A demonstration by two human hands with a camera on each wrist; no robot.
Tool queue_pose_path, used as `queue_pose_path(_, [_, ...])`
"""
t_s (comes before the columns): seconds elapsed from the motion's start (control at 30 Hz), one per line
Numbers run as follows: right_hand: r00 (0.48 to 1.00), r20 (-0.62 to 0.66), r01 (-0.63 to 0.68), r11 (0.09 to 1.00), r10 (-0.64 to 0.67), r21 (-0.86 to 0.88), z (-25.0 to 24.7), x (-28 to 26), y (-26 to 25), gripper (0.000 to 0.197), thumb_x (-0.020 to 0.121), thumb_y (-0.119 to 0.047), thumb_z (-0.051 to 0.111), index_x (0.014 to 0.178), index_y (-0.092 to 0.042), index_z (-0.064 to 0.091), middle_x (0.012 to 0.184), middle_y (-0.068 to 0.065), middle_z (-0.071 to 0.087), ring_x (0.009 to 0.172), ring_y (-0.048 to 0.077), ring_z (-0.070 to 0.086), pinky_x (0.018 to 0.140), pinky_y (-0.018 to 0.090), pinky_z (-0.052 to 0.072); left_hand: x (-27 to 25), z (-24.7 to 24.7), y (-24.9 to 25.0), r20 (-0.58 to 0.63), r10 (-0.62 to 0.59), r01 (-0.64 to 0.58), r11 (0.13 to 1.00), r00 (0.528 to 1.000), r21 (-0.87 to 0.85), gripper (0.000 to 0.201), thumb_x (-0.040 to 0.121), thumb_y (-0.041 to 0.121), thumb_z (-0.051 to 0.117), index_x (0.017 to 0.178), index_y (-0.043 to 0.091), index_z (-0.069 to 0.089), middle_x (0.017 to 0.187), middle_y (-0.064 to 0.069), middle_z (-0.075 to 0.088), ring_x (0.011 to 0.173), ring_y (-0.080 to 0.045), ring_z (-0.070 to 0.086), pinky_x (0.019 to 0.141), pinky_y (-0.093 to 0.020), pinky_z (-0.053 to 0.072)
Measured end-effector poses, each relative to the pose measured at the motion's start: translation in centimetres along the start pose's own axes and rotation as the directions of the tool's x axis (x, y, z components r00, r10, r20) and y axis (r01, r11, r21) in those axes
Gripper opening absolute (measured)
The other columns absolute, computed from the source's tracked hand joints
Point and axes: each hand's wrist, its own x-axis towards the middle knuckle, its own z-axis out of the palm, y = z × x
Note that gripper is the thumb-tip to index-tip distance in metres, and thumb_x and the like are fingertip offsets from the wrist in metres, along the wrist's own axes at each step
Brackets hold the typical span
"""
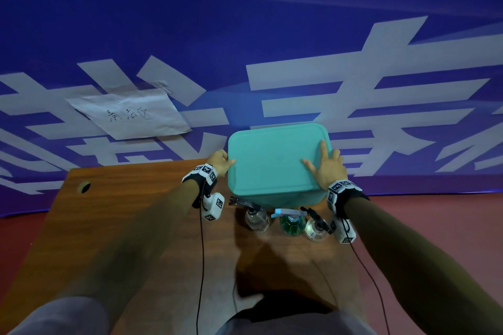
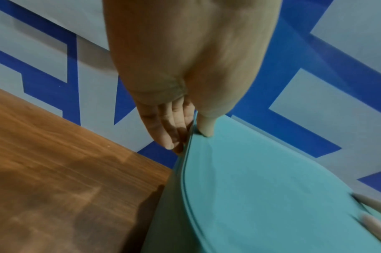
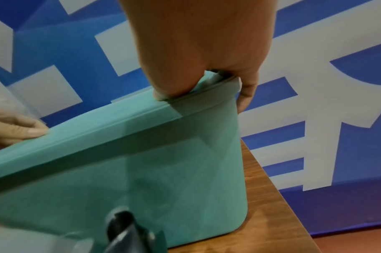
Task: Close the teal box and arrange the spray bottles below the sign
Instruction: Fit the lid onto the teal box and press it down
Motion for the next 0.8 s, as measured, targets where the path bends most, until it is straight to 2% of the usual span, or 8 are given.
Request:
queue_pose_path(0.17, [0.999,-0.035,0.006,0.996,-0.003,0.094,0.1,0.7,0.4,0.069,0.101,-0.060,0.033,0.158,-0.026,0.014,0.130,0.023,0.043,0.112,0.042,0.050,0.092,0.055,0.048,2.3,-0.7,1.2,0.026,-0.024,0.022,0.997,0.999,0.077,0.031,0.103,0.029,0.053,0.086,0.004,0.060,0.090,-0.022,0.075,0.069,-0.032,0.068,0.070,-0.034,0.055])
queue_pose_path(0.33, [0.999,-0.040,-0.006,0.982,0.013,0.190,0.2,1.4,0.7,0.062,0.102,-0.056,0.034,0.158,-0.032,0.017,0.121,0.024,0.050,0.109,0.043,0.053,0.088,0.053,0.050,5.6,-0.7,1.2,-0.051,-0.052,0.052,0.999,0.997,-0.007,0.032,0.099,0.028,0.060,0.073,0.010,0.054,0.099,-0.025,0.074,0.088,-0.040,0.073,0.084,-0.047,0.060])
queue_pose_path(0.37, [0.999,-0.039,-0.010,0.981,0.018,0.195,0.1,1.4,0.7,0.062,0.102,-0.055,0.033,0.158,-0.033,0.017,0.120,0.024,0.051,0.110,0.043,0.053,0.088,0.053,0.050,6.3,-0.6,1.0,-0.068,-0.063,0.061,0.997,0.996,-0.042,0.029,0.096,0.028,0.064,0.074,0.012,0.055,0.103,-0.024,0.074,0.091,-0.039,0.073,0.084,-0.048,0.060])
queue_pose_path(0.43, [1.000,0.001,-0.013,0.980,0.013,0.198,-0.3,1.9,0.8,0.061,0.103,-0.055,0.032,0.158,-0.035,0.015,0.118,0.024,0.055,0.109,0.043,0.055,0.089,0.053,0.049,7.2,-0.6,1.1,-0.100,-0.092,0.076,0.986,0.991,-0.151,0.018,0.093,0.030,0.070,0.088,0.014,0.062,0.112,-0.016,0.073,0.098,-0.036,0.072,0.087,-0.048,0.059])
queue_pose_path(0.5, [0.998,0.054,0.015,0.985,-0.025,0.172,-0.7,2.6,1.0,0.062,0.103,-0.055,0.031,0.159,-0.034,0.010,0.112,0.026,0.058,0.101,0.043,0.059,0.086,0.052,0.050,7.6,-0.8,1.4,-0.137,-0.096,0.062,0.971,0.986,-0.232,0.021,0.092,0.029,0.073,0.103,0.011,0.067,0.107,-0.009,0.069,0.099,-0.033,0.069,0.090,-0.045,0.058])
queue_pose_path(0.57, [0.994,0.093,0.042,0.989,-0.056,0.143,-0.9,3.1,1.3,0.065,0.104,-0.055,0.029,0.159,-0.035,0.002,0.108,0.026,0.060,0.094,0.042,0.061,0.083,0.050,0.051,8.0,-0.9,1.9,-0.162,-0.076,0.025,0.956,0.984,-0.292,0.021,0.091,0.028,0.075,0.103,0.012,0.071,0.101,-0.008,0.068,0.097,-0.032,0.068,0.088,-0.041,0.057])
queue_pose_path(0.67, [0.992,0.117,0.037,0.988,-0.056,0.152,-0.9,3.4,1.4,0.066,0.104,-0.054,0.028,0.160,-0.037,-0.003,0.104,0.027,0.062,0.094,0.042,0.062,0.085,0.050,0.051,8.8,-0.6,1.9,-0.163,-0.060,-0.004,0.932,0.985,-0.363,0.017,0.090,0.027,0.076,0.099,0.013,0.074,0.099,-0.010,0.074,0.092,-0.028,0.070,0.082,-0.038,0.057])
queue_pose_path(0.8, [0.989,0.142,0.022,0.985,-0.047,0.173,-1.1,3.7,1.1,0.065,0.104,-0.053,0.027,0.159,-0.039,-0.004,0.098,0.025,0.067,0.090,0.041,0.065,0.084,0.049,0.052,9.5,-0.2,1.2,-0.107,-0.088,0.023,0.864,0.990,-0.502,0.022,0.090,0.020,0.077,0.106,0.005,0.075,0.108,-0.019,0.075,0.091,-0.024,0.069,0.096,-0.044,0.057])
